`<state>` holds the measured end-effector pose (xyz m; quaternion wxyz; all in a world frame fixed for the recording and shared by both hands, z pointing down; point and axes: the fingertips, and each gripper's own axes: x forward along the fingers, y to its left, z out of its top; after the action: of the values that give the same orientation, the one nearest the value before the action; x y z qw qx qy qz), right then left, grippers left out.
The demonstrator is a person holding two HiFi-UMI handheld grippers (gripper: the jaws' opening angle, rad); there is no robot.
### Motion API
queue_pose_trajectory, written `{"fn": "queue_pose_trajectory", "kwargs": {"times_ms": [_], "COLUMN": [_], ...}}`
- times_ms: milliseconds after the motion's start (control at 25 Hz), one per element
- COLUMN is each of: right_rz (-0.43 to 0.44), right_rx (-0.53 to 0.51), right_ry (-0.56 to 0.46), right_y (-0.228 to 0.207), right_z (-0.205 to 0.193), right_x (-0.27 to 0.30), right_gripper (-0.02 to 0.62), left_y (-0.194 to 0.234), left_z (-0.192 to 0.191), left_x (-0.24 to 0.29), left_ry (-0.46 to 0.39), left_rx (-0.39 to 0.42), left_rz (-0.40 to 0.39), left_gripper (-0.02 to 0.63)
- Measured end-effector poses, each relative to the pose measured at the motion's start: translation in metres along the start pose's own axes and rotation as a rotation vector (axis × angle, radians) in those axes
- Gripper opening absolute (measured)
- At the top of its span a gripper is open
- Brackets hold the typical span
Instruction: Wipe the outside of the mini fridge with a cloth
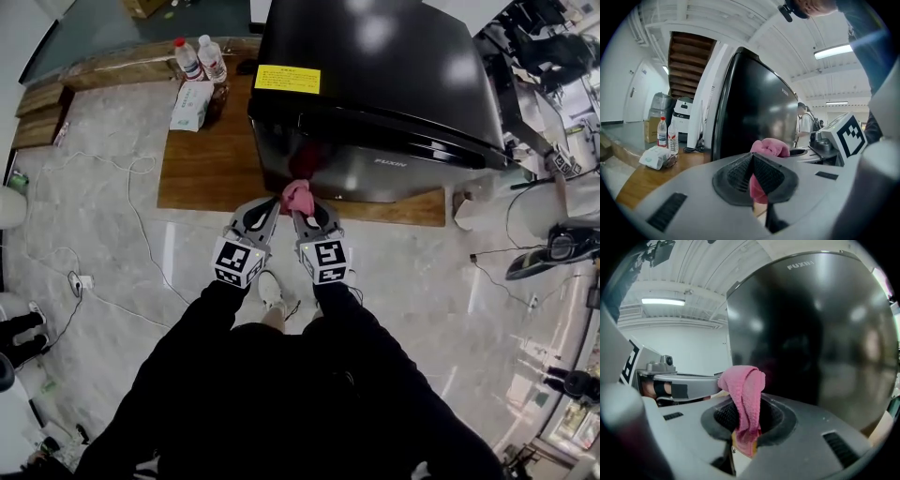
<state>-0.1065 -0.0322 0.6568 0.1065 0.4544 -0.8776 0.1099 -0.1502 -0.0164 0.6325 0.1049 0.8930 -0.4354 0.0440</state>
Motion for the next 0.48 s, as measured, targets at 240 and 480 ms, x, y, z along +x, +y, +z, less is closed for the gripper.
{"fn": "queue_pose_trajectory", "kwargs": {"times_ms": [240,480], "right_rz": [-0.029,-0.061], "right_rx": [0.015,0.054], "right_ry": [0.004,0.004], "right_y": [-0.013,-0.022], "right_z": [-0.019,-0.022], "right_x": [0.013,0.012], "right_gripper": [0.083,0.083], "left_y": [0.007,-0.012], "left_z": [-0.022,-0.029], "left_x": [0.01,0.024], "left_ry": [0.024,0.043], "left_rx": [-0.005,-0.003], "left_rz": [0.017,-0.029], "left_gripper": [0.006,0.006]}}
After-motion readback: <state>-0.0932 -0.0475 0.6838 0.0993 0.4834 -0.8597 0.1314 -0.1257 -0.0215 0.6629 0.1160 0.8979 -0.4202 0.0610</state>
